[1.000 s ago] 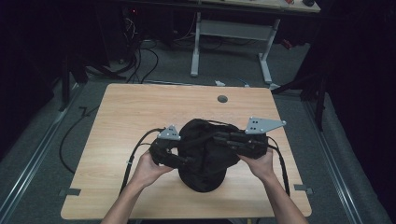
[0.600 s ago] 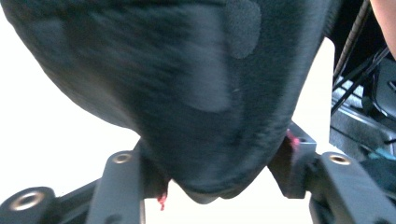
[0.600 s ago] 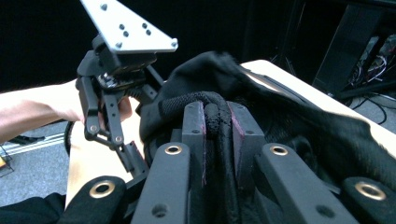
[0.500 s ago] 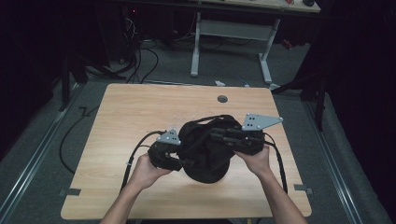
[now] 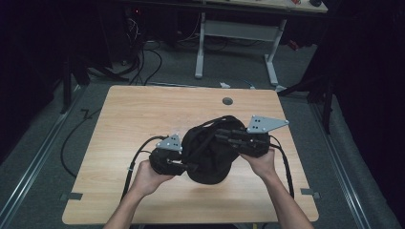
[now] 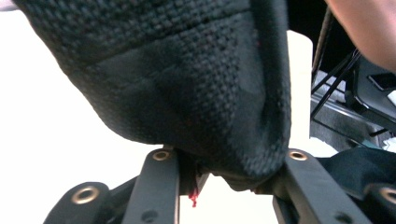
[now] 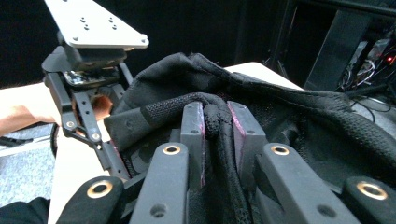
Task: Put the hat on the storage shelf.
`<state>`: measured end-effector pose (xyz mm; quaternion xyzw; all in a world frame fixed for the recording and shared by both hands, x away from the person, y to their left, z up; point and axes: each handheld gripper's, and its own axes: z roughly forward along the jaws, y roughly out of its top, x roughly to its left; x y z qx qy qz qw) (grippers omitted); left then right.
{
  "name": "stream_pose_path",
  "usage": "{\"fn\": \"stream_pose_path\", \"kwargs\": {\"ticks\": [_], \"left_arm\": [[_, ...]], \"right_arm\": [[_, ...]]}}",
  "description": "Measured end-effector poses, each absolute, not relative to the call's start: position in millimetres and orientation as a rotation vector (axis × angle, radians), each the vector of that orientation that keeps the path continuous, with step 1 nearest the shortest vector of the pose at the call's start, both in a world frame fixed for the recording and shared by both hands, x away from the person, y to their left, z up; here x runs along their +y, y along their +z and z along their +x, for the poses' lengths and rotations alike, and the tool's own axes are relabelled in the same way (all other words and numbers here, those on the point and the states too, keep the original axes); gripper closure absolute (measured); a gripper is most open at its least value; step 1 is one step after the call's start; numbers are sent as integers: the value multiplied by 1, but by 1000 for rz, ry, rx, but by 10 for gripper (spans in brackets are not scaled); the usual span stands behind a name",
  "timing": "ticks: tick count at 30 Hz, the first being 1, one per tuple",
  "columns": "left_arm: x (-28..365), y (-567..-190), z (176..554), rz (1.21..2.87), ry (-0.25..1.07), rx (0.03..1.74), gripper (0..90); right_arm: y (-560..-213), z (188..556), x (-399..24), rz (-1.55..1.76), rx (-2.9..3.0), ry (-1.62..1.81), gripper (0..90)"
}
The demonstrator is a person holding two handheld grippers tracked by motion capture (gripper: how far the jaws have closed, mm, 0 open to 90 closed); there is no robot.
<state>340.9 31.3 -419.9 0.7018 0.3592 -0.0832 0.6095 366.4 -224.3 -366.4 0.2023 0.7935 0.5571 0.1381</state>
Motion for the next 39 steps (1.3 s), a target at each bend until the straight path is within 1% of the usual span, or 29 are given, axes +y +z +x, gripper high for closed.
{"fn": "stream_pose_path", "kwargs": {"ticks": [5,9,10,11,12,13,14,15,16,17,18,19,22,26,32,33,34,36,39], "left_arm": [[39,-413,340,1560,-195,821,766],[41,-411,337,1537,-176,813,785],[42,-410,337,1529,-172,814,785],[42,-409,336,1522,-166,814,790],[43,-408,336,1519,-155,812,790],[44,-407,335,1510,-148,813,792],[45,-406,335,1502,-140,815,794],[46,-405,335,1500,-137,815,795],[47,-405,335,1496,-131,817,795],[47,-404,335,1496,-126,818,796],[48,-404,335,1496,-120,821,796],[48,-403,335,1491,-117,828,796],[52,-402,336,1474,-105,840,797],[57,-398,338,1440,-94,856,796],[62,-392,343,1407,-68,883,796],[62,-392,344,1400,-63,888,795],[63,-391,345,1390,-60,895,795],[64,-390,346,1382,-52,901,795],[64,-389,346,1362,-27,909,794]], "right_arm": [[-368,366,-227,602,2285,1621,753],[-370,365,-231,623,2276,1632,694],[-370,365,-231,623,2276,1632,694],[-371,366,-233,649,2279,1629,646],[-371,366,-233,649,2279,1629,646],[-370,365,-233,655,2277,1625,627],[-369,364,-234,666,2276,1611,583],[-369,363,-234,671,2276,1602,560],[-369,363,-234,671,2276,1602,560],[-368,362,-235,675,2275,1597,538],[-368,360,-237,692,2269,1593,493],[-368,360,-237,692,2269,1593,493],[-366,357,-247,729,2250,1602,443],[-369,353,-257,771,2230,1604,431],[-398,351,-271,913,2271,1484,414],[-404,351,-273,940,2280,1470,413],[-420,352,-278,1004,2285,1411,413],[-425,352,-280,1025,2290,1386,410],[-453,354,-290,1138,2283,1299,414]]}}
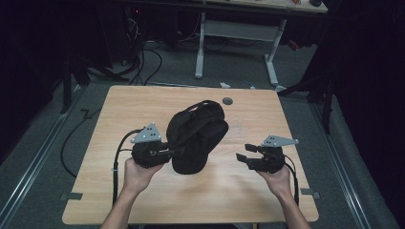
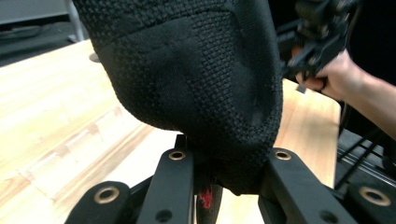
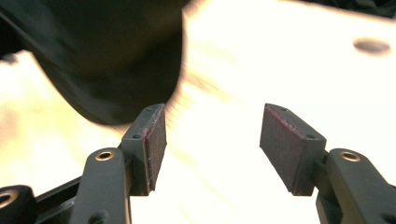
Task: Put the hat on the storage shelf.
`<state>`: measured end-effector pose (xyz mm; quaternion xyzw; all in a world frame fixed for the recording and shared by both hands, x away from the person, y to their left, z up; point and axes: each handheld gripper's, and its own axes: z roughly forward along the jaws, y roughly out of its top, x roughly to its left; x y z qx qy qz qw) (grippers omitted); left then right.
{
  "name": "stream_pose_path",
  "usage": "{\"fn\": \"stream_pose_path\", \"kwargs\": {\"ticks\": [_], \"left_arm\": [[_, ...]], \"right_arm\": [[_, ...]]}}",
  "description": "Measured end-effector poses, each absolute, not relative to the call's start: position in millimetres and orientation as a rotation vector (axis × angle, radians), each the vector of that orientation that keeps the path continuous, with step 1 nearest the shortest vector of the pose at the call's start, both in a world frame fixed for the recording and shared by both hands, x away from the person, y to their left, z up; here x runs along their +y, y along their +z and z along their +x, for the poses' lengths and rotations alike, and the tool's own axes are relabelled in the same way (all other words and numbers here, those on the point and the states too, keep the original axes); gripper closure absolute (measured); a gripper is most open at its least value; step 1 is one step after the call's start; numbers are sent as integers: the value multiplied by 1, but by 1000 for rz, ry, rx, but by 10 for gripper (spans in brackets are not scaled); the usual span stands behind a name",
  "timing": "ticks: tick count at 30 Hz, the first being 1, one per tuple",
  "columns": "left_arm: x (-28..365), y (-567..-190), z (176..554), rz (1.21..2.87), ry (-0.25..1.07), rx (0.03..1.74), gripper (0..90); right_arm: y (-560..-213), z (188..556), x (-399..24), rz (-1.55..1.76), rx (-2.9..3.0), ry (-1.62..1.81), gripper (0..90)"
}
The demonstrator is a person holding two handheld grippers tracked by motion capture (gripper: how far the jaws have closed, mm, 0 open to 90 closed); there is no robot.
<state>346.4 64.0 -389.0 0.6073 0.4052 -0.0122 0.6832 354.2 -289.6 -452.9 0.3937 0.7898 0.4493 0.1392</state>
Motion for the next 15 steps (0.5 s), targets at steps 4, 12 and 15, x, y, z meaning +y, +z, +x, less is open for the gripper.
{"fn": "stream_pose_path", "kwargs": {"ticks": [4,12,15], "left_arm": [[65,-385,349,1323,0,919,794],[70,-380,356,1251,61,945,793],[72,-379,359,1227,75,957,792]], "right_arm": [[-475,357,-297,1220,2262,1208,419],[-513,359,-310,1360,2173,1038,418],[-524,359,-313,1389,2145,962,411]]}}
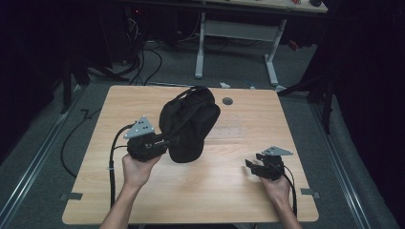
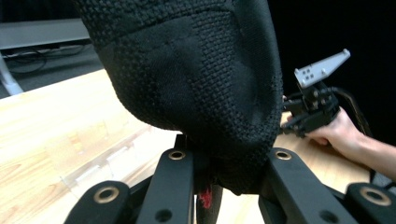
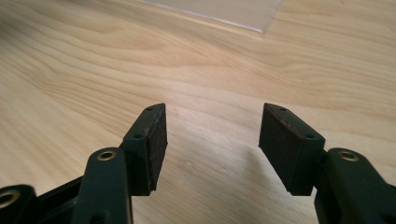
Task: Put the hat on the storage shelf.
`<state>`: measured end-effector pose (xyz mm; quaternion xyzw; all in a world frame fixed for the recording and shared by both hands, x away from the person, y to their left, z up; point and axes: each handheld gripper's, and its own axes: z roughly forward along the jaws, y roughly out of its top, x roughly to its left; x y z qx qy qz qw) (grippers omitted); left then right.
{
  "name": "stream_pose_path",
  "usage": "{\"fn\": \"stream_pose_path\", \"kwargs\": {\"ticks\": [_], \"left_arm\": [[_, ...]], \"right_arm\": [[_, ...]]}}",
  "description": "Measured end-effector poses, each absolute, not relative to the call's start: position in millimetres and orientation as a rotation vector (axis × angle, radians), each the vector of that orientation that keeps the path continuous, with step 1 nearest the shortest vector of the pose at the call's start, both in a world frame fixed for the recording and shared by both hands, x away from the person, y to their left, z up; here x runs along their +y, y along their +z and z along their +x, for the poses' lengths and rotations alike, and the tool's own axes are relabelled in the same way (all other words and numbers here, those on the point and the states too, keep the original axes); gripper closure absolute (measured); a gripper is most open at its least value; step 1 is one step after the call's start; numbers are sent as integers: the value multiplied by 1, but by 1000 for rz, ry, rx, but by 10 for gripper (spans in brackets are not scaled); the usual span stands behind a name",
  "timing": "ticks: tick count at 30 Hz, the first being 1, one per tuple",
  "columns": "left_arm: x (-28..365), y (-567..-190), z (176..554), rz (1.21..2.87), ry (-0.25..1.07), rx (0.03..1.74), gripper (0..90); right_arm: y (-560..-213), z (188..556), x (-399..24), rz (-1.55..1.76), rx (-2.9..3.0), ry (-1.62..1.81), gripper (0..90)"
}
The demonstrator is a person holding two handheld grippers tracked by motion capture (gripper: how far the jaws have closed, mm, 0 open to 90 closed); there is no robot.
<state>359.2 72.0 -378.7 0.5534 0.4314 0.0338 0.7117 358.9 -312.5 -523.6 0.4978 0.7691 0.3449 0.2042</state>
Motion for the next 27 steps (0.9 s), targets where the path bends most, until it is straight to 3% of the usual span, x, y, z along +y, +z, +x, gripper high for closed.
{"fn": "stream_pose_path", "kwargs": {"ticks": [27], "left_arm": [[84,-366,400,1087,335,1046,789]], "right_arm": [[-531,360,-314,1390,2118,893,358]]}}
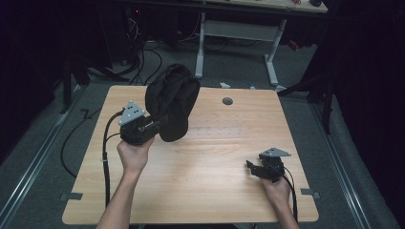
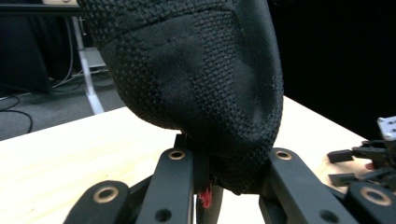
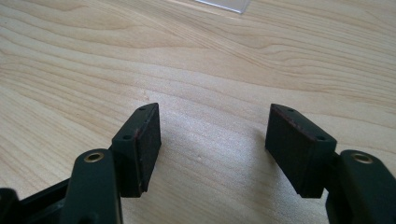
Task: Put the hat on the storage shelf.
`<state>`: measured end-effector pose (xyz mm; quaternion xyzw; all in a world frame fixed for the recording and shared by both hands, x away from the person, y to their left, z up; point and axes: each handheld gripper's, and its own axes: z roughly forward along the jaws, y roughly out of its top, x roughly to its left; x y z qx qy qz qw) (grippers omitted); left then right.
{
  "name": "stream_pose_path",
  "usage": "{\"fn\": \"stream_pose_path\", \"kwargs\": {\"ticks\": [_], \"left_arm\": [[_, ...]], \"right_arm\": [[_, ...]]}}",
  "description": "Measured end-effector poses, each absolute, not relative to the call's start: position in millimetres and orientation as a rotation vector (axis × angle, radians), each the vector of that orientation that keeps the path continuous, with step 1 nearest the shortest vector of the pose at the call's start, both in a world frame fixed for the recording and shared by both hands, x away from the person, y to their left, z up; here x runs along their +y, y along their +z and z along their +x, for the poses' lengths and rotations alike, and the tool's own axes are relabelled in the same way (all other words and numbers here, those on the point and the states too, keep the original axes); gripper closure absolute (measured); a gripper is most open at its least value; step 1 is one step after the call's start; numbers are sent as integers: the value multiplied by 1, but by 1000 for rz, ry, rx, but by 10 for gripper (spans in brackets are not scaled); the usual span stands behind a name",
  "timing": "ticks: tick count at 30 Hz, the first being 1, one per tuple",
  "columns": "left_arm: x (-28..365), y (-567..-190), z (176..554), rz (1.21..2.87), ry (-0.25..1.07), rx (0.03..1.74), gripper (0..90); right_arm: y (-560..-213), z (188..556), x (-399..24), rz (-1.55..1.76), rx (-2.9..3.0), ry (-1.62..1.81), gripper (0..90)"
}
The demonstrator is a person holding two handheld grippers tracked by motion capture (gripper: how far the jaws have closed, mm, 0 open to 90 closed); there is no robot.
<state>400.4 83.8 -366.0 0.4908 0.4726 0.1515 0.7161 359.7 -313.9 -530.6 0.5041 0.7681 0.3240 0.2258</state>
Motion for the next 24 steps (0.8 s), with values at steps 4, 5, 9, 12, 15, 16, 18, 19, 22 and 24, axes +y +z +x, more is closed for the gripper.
{"fn": "stream_pose_path", "kwargs": {"ticks": [4,5,9,12,15,16,18,19,22,24], "left_arm": [[84,-368,406,1082,367,1064,790],[84,-368,407,1082,376,1068,790],[84,-371,412,1084,409,1083,789],[83,-372,416,1081,429,1094,789],[82,-374,419,1082,434,1107,788],[81,-375,420,1083,439,1109,788],[80,-376,421,1083,448,1109,788],[79,-377,422,1083,452,1110,788],[75,-378,424,1089,463,1116,788],[73,-380,426,1095,471,1125,788]], "right_arm": [[-531,360,-314,1392,2117,893,357],[-531,360,-314,1392,2117,893,357],[-531,360,-314,1392,2116,893,357],[-531,360,-314,1393,2115,892,356],[-531,359,-314,1395,2115,892,355],[-531,359,-314,1395,2115,892,355],[-531,360,-314,1393,2115,892,355],[-531,360,-314,1393,2115,892,355],[-531,359,-314,1396,2114,892,355],[-531,360,-314,1394,2114,892,355]]}}
